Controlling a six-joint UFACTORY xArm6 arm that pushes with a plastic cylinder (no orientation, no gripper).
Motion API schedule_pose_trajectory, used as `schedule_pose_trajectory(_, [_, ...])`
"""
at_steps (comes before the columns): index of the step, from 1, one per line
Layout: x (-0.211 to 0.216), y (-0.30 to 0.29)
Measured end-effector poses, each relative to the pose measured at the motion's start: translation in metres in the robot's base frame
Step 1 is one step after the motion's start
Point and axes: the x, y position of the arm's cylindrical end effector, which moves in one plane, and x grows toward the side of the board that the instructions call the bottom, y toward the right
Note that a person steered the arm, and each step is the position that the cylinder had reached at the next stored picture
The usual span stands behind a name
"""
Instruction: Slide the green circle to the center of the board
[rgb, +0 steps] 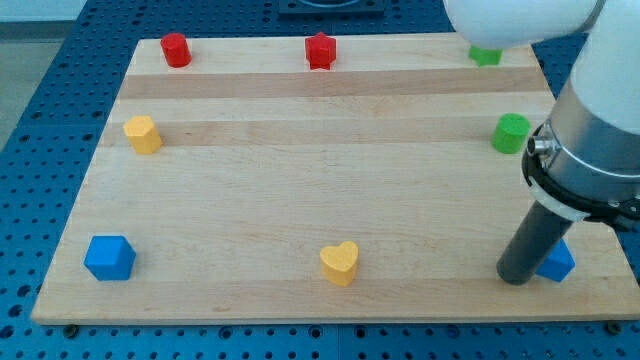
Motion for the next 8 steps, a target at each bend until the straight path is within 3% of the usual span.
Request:
schedule_pose_trajectory(2, [-0.013,-0.002])
schedule_pose_trajectory(4, [-0.085,0.007])
schedule_pose_trajectory(6, [-0.124,0.099])
schedule_pose_trajectory(8, [-0.177,0.095])
